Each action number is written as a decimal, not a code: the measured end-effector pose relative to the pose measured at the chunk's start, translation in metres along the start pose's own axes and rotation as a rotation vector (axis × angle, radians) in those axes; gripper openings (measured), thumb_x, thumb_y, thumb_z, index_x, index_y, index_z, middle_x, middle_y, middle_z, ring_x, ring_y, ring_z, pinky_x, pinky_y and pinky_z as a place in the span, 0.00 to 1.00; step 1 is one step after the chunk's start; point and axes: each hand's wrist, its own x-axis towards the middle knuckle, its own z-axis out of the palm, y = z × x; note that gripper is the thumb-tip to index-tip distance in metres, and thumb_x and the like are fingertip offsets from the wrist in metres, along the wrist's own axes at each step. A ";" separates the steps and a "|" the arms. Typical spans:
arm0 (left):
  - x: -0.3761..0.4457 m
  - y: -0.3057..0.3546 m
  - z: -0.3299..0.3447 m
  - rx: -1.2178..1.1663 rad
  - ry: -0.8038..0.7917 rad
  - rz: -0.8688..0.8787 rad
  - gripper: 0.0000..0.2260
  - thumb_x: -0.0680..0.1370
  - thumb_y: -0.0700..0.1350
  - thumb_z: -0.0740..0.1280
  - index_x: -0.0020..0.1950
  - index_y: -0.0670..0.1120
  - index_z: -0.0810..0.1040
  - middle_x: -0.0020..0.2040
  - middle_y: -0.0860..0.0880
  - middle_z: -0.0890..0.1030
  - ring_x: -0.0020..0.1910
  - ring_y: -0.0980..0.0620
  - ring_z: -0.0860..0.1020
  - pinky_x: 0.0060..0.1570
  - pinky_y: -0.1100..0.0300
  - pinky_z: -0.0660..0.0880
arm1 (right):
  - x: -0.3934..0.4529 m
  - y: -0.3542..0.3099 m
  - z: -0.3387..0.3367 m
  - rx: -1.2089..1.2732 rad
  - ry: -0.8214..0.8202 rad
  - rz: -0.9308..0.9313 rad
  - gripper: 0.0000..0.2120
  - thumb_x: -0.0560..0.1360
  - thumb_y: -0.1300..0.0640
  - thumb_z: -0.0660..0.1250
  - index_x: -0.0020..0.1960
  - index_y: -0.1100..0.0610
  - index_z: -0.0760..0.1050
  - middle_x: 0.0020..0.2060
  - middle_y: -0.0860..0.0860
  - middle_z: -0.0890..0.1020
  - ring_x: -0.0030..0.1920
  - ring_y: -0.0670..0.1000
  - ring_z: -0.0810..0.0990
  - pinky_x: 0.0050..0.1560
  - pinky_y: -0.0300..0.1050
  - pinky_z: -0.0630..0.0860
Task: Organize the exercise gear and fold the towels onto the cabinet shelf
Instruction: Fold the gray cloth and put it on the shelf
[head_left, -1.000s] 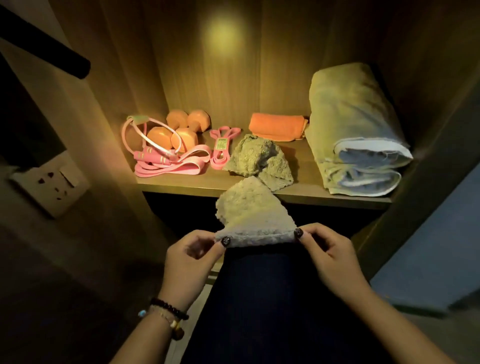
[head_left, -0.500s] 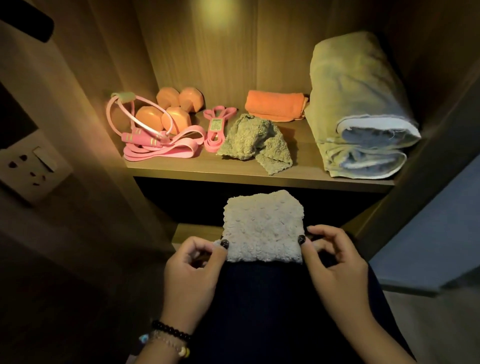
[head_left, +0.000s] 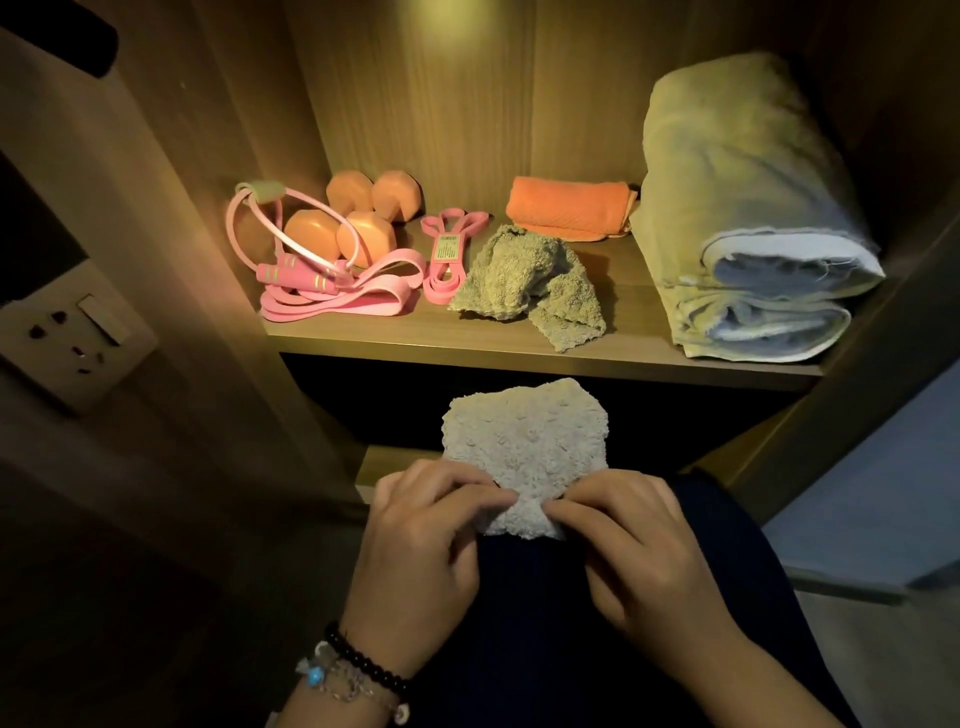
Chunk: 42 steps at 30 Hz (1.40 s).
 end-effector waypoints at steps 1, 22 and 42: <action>-0.001 -0.001 -0.002 -0.020 -0.036 0.002 0.17 0.72 0.42 0.58 0.52 0.53 0.83 0.49 0.59 0.78 0.53 0.59 0.75 0.54 0.56 0.69 | 0.000 -0.001 -0.001 0.040 -0.016 0.023 0.10 0.75 0.64 0.64 0.54 0.61 0.81 0.48 0.52 0.79 0.50 0.54 0.78 0.51 0.48 0.71; 0.005 -0.011 -0.017 -0.291 -0.009 -0.108 0.09 0.78 0.55 0.63 0.49 0.54 0.81 0.40 0.55 0.79 0.43 0.52 0.76 0.43 0.53 0.72 | 0.022 -0.002 -0.012 0.466 -0.081 0.363 0.07 0.76 0.50 0.64 0.47 0.51 0.80 0.42 0.38 0.79 0.45 0.44 0.78 0.46 0.33 0.70; 0.006 -0.004 -0.002 -0.155 0.206 -0.320 0.11 0.71 0.35 0.72 0.47 0.50 0.80 0.48 0.54 0.76 0.49 0.55 0.77 0.50 0.71 0.71 | 0.017 -0.010 0.010 0.247 -0.005 0.055 0.12 0.73 0.66 0.64 0.52 0.60 0.82 0.47 0.53 0.79 0.48 0.53 0.77 0.49 0.50 0.72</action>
